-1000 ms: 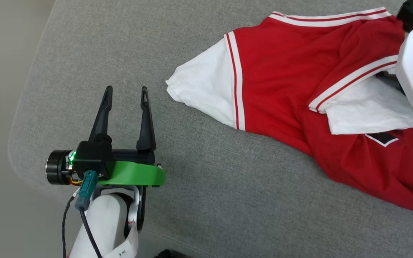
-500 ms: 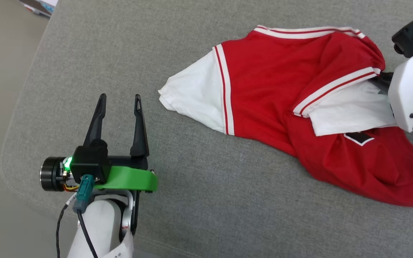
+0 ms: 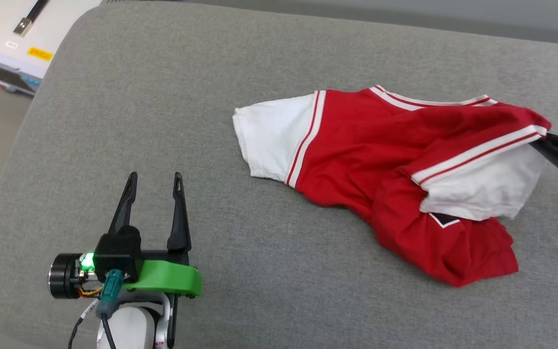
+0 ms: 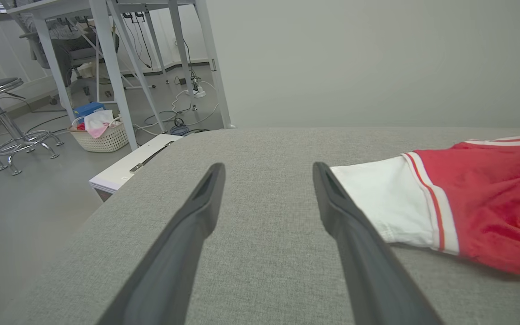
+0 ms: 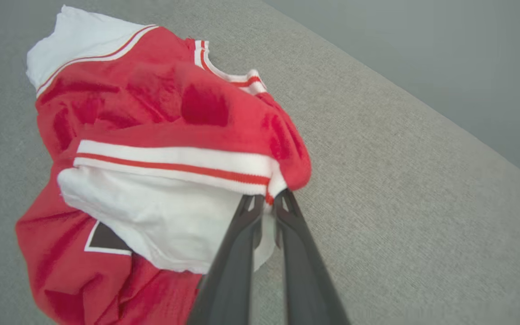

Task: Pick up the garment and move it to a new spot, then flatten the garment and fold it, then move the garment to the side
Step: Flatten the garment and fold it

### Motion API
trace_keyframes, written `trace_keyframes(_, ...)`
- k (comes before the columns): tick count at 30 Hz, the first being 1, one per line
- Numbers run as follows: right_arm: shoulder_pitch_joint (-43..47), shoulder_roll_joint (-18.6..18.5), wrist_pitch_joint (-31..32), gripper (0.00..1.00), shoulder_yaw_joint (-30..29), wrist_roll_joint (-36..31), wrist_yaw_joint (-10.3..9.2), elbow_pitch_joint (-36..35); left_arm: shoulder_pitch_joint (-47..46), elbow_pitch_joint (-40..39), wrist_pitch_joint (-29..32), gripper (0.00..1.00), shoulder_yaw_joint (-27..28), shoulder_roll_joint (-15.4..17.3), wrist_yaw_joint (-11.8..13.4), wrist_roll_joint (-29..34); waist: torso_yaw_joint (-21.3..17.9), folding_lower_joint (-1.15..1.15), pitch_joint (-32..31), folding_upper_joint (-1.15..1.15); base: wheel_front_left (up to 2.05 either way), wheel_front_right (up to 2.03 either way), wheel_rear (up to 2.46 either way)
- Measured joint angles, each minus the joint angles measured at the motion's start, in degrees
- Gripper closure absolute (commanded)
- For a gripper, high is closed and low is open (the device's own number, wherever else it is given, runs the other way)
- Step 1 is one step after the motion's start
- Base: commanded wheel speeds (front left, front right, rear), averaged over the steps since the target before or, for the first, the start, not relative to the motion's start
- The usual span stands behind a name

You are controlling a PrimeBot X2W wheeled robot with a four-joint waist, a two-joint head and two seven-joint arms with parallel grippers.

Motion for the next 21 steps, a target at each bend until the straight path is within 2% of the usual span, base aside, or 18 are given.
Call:
trace_keyframes(6,6.5,-3.3,3.3,1.00,-10.4,-0.1,0.01,-1.7,0.7,0.0,0.0,0.00,0.4,0.3,-0.5,0.1,-3.3,0.00,-2.3,0.00,0.00,0.00,0.00)
trace_keyframes(11,8.7,-3.7,8.9,1.00,-19.5,-2.4,0.01,-0.3,0.5,-0.2,0.0,0.00,-0.6,0.2,-1.0,0.1,-4.9,0.00,-1.6,0.00,0.00,0.00,0.00)
trace_keyframes(15,7.3,-2.4,12.0,1.00,-20.3,-6.2,0.01,1.8,-1.0,-0.3,0.0,0.00,-1.1,0.1,-1.3,0.1,-4.7,0.00,0.3,0.00,0.00,0.00,0.00)
trace_keyframes(21,-2.1,2.3,14.6,1.00,-18.2,-12.8,0.01,9.1,-4.5,-0.4,0.0,0.00,-2.0,-0.1,-1.5,-0.1,-3.1,0.00,5.1,0.00,0.00,0.00,0.00)
